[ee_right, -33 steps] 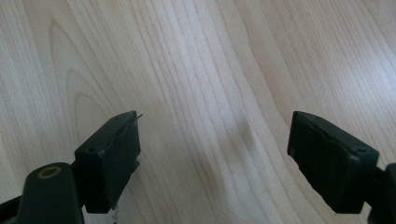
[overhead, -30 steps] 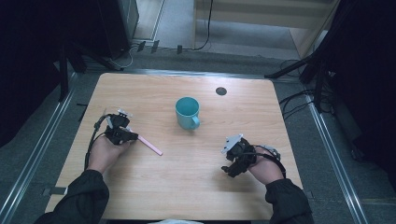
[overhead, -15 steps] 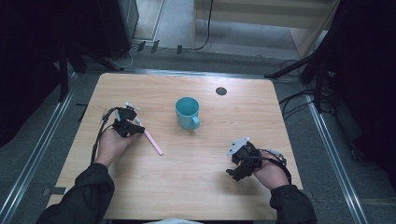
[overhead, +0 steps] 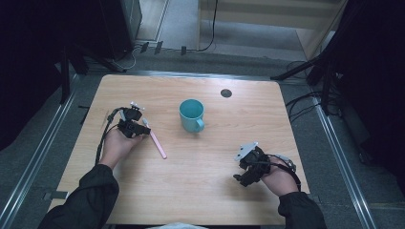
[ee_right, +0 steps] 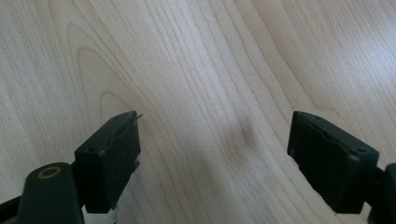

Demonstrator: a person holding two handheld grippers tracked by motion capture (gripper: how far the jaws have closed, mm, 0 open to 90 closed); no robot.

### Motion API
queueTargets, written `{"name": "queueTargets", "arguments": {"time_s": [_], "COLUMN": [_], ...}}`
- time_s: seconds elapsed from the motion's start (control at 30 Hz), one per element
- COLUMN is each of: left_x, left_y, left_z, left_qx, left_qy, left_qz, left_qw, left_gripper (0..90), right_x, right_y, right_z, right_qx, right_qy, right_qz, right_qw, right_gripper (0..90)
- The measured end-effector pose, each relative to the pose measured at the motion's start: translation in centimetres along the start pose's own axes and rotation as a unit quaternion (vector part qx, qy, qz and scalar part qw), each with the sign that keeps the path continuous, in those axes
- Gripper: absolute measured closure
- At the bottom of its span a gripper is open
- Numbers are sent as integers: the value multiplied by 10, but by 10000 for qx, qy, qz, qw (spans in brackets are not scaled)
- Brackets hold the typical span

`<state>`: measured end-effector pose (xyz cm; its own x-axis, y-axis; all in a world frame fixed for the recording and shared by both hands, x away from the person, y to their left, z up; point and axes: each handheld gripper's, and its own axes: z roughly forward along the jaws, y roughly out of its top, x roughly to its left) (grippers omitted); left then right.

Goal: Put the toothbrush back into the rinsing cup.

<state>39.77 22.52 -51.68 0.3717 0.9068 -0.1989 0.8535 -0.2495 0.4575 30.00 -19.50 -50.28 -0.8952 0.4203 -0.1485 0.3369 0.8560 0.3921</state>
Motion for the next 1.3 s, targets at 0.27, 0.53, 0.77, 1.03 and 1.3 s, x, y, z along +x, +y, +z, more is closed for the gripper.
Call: {"name": "queueTargets", "arguments": {"time_s": [0.27, 0.53, 0.77, 1.03, 1.3], "left_x": [-8, -20, -29, -33, -34], "left_y": [0, 3, 10, 15, 22], "left_z": [-15, -27, -19, -9, -1], "left_qx": [48, 423, 903, 1057, 1202], "left_qy": [-32, 68, 150, 193, 419], "left_qz": [-244, -592, -904, -1416, -1572], "left_qw": [9997, 9973, 9917, 9841, 9793], "left_gripper": [697, 524, 555, 567, 545], "right_x": [0, -1, -1, 0, 0], "right_y": [3, 6, 9, 10, 10], "right_z": [2, 3, 4, 5, 6], "right_qx": [-3, 18, 13, 27, 74], "right_qy": [17, 47, 49, 66, 61], "right_qz": [-46, -93, -175, -198, -237], "right_qw": [10000, 9999, 9998, 9998, 9997], "right_gripper": [173, 172, 172, 172, 172]}}
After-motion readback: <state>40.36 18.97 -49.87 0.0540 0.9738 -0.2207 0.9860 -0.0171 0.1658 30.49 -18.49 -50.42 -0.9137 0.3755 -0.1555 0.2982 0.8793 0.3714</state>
